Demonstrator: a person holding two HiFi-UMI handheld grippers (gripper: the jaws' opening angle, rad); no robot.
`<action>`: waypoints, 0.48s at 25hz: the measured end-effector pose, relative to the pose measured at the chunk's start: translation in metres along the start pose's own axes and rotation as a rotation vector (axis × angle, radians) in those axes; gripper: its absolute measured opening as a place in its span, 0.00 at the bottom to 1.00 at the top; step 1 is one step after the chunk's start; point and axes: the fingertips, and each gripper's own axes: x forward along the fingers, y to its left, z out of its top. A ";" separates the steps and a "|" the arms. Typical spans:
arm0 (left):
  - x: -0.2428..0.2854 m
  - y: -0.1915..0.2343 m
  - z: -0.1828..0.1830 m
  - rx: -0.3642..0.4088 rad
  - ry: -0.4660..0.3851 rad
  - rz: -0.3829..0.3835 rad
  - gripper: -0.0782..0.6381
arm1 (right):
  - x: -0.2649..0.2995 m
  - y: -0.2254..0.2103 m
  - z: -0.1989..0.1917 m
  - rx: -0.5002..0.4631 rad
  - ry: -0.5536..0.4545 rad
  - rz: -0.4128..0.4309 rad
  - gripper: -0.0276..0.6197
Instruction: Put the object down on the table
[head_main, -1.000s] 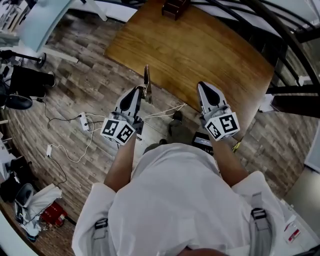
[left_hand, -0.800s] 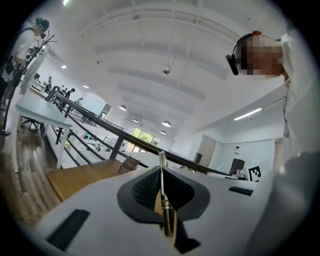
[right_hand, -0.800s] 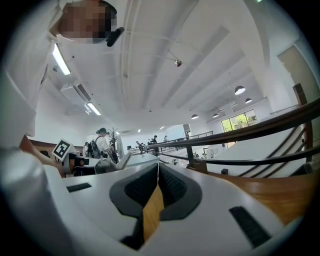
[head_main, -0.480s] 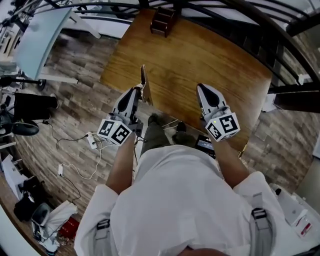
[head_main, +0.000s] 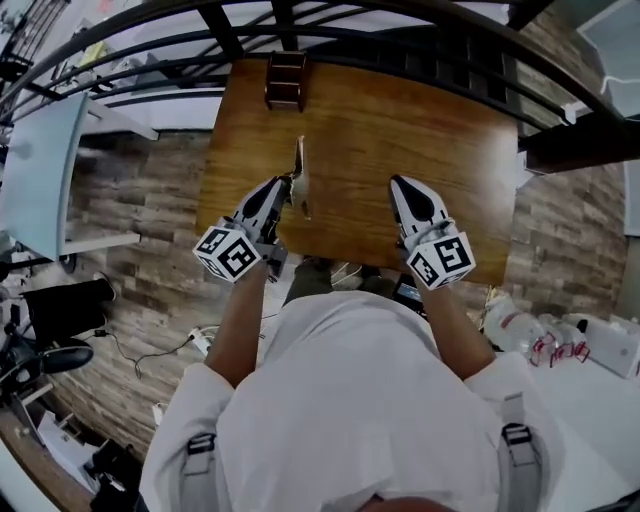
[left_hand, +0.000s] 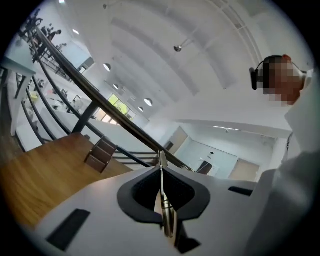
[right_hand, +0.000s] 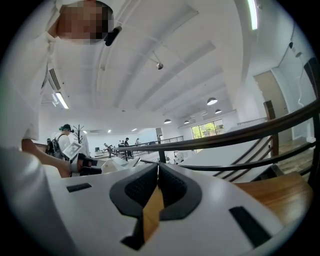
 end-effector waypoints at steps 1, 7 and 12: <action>0.005 0.005 0.001 -0.017 0.024 -0.018 0.14 | 0.002 0.002 0.002 -0.003 -0.007 -0.025 0.08; 0.030 0.037 0.002 -0.057 0.124 -0.113 0.14 | 0.006 0.003 0.004 -0.006 -0.020 -0.174 0.08; 0.048 0.051 -0.008 -0.095 0.212 -0.158 0.14 | 0.006 -0.001 -0.003 0.011 -0.010 -0.284 0.08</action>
